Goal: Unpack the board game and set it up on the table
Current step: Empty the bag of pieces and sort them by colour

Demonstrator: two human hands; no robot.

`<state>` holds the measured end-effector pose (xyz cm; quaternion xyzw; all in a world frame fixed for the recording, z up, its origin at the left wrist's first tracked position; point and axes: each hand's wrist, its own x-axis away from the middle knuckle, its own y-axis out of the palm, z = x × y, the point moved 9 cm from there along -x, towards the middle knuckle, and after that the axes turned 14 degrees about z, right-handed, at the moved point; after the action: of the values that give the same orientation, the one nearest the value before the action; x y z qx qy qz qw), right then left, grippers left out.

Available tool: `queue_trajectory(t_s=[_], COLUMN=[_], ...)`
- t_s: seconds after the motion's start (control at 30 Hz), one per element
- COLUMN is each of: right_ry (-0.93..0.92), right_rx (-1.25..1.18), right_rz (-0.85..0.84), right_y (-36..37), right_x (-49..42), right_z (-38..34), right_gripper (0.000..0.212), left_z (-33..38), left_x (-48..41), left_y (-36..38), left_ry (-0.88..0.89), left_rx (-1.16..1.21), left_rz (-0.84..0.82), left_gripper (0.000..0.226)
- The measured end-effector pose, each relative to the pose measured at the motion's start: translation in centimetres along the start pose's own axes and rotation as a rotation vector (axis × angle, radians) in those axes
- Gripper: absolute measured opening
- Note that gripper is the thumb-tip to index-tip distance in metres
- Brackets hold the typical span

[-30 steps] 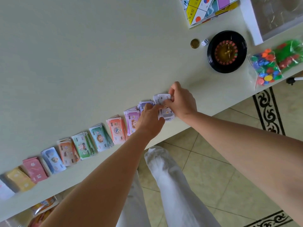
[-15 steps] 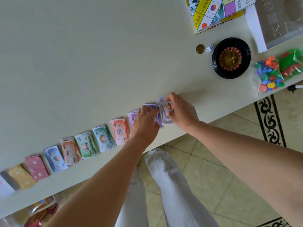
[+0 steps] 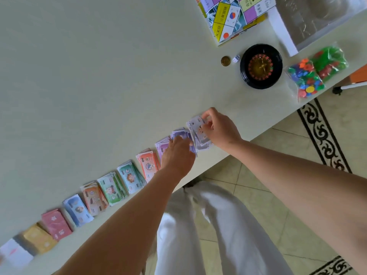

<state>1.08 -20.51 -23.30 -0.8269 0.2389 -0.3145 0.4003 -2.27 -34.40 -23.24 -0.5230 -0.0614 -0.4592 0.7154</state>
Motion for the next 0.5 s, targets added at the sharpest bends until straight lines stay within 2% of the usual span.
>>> queue_trajectory(t_s=[0.2, 0.33, 0.5], right_ry=[0.122, 0.151, 0.192], right_rx=[-0.089, -0.082, -0.115], right_rz=[0.038, 0.034, 0.109], right_y=[-3.3, -6.3, -12.2], right_x=[0.6, -0.3, -3.3], right_z=[3.9, 7.7, 13.7], right_gripper=[0.027, 0.028, 0.028], left_z=[3.3, 8.4, 16.6], left_x=[-0.5, -2.9, -6.5], left_y=[0.3, 0.3, 1.6], left_ry=[0.04, 0.075, 0.076], left_rx=[-0.043, -0.049, 0.024], left_rz=[-0.159, -0.145, -0.082], left_gripper=[0.034, 0.032, 0.033])
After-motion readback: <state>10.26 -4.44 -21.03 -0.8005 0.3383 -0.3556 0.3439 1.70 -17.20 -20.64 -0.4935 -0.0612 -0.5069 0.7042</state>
